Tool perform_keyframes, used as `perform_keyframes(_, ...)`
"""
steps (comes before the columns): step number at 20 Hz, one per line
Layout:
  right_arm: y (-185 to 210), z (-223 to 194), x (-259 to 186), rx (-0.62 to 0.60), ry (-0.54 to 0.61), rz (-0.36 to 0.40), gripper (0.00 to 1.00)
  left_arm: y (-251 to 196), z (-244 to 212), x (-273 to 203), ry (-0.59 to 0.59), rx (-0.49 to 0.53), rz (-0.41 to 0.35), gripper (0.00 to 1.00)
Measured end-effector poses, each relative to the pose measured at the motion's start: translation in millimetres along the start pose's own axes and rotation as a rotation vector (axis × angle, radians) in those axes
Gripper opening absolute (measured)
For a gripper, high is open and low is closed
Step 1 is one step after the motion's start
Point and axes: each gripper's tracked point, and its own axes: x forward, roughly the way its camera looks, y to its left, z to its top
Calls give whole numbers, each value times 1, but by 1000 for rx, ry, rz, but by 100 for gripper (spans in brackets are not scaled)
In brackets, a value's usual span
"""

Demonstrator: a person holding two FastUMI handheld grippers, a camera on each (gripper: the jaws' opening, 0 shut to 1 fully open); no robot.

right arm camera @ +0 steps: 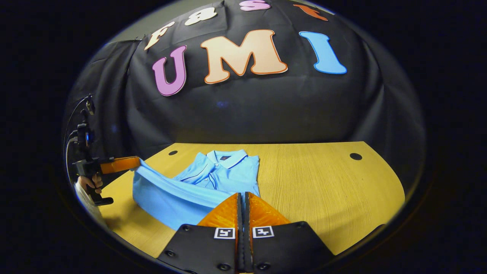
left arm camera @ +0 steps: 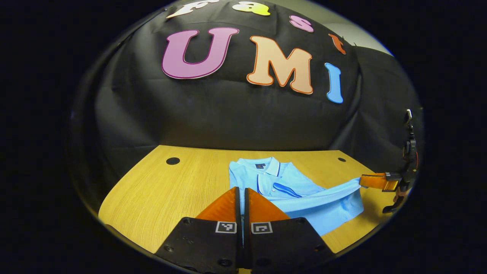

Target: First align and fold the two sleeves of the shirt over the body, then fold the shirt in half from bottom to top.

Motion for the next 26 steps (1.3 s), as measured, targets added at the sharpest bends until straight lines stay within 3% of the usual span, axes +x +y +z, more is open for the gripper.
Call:
perform_keyframes(8, -19, 31, 96, 48, 15, -65, 2, 29, 10, 82, 7, -4, 100, 0)
perform_keyframes(14, -39, 20, 166, 88, 37, -122, 2, 49, 2, 146, 35, 4, 175, 0)
perform_keyframes(18, -63, 6, 194, 107, 48, -203, 2, 82, -6, 170, 45, 132, 305, 0)
perform_keyframes(21, -63, -2, 198, 148, 74, -187, 2, 83, -12, 171, 55, 99, 292, 0)
perform_keyframes(23, -61, -12, 202, 161, 101, -167, 7, 88, -15, 169, 69, 102, 294, 0)
perform_keyframes(25, -58, -16, 197, 172, 121, -146, 19, 83, -16, 167, 74, 76, 276, 0)
perform_keyframes(26, -57, -17, 195, 170, 128, -142, 38, 81, -17, 164, 80, 61, 265, 7)
